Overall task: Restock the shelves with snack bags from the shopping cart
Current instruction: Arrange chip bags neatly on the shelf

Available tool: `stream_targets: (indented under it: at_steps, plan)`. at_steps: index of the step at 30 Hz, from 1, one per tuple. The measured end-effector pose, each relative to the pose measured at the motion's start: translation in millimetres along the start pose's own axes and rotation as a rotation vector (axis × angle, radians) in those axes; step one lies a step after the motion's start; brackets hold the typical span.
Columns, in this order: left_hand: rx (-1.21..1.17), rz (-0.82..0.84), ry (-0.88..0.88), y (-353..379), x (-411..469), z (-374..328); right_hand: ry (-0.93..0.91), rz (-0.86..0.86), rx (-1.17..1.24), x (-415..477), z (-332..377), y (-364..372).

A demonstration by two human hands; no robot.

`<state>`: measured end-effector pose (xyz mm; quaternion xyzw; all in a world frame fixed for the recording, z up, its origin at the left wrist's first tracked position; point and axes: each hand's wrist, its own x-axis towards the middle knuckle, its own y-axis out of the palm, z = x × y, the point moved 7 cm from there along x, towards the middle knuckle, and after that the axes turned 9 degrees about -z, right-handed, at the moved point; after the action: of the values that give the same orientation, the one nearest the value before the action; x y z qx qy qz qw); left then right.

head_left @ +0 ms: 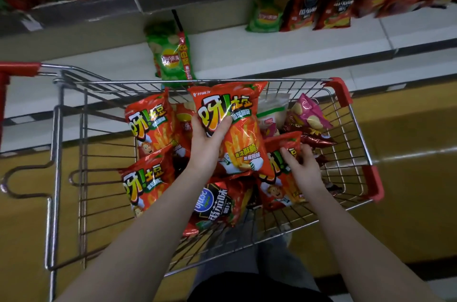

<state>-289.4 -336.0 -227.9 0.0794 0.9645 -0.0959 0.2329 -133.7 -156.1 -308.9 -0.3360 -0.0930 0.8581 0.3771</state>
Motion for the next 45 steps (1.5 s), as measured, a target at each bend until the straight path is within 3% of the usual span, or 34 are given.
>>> stream_targets:
  at_steps: [8,14,20,25,33,45]
  plan:
    - [-0.060,-0.029,0.146,-15.1,-39.2,-39.0,-0.170,-0.068,0.231,-22.4,80.8,-29.7]
    - [-0.138,-0.169,0.283,-44.1,-81.0,-75.1,-0.260,-0.022,0.278,-50.2,130.0,-29.7]
    - [-0.162,-0.296,0.402,-95.8,-122.3,-123.3,-0.304,0.020,0.339,-92.1,190.5,-27.9]
    - [-0.230,-0.432,0.545,-173.8,-154.5,-165.7,-0.454,0.144,0.473,-148.0,264.4,1.0]
    - [-0.251,-0.575,0.683,-330.7,-178.1,-208.2,-0.583,0.342,0.494,-258.1,341.9,124.5]
    - [-0.266,-0.681,0.713,-619.3,-179.0,-199.3,-0.655,0.547,0.481,-436.2,401.2,353.6]
